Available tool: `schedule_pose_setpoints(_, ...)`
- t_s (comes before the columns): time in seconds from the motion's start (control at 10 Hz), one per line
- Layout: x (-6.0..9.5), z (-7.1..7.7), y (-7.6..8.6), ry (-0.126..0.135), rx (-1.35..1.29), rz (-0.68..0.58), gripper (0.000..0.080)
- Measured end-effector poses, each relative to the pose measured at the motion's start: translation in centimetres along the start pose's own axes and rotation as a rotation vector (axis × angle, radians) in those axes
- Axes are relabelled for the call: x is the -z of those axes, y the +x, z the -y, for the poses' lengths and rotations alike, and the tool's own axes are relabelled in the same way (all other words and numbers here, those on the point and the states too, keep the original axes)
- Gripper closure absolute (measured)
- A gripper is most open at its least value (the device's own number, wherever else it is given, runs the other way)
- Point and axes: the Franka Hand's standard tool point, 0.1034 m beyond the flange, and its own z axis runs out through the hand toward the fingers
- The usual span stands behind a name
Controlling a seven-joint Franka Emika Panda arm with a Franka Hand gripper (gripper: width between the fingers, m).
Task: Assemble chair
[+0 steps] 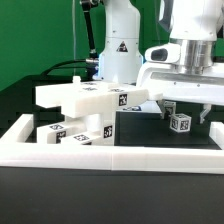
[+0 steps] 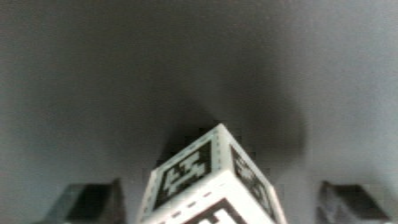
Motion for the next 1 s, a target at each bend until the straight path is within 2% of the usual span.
schedule_pose_setpoints(0.1,0.0,0.0,0.0,0.0,0.0,-0.001,0.0412)
schedule_pose_setpoints(0.7,0.1,0.0,-0.1,0.0,-0.014,0.004,0.0409)
schedule_pose_setpoints(1.0,1.3,0.5,-1.0,0.007,-0.114,0.031,0.0409)
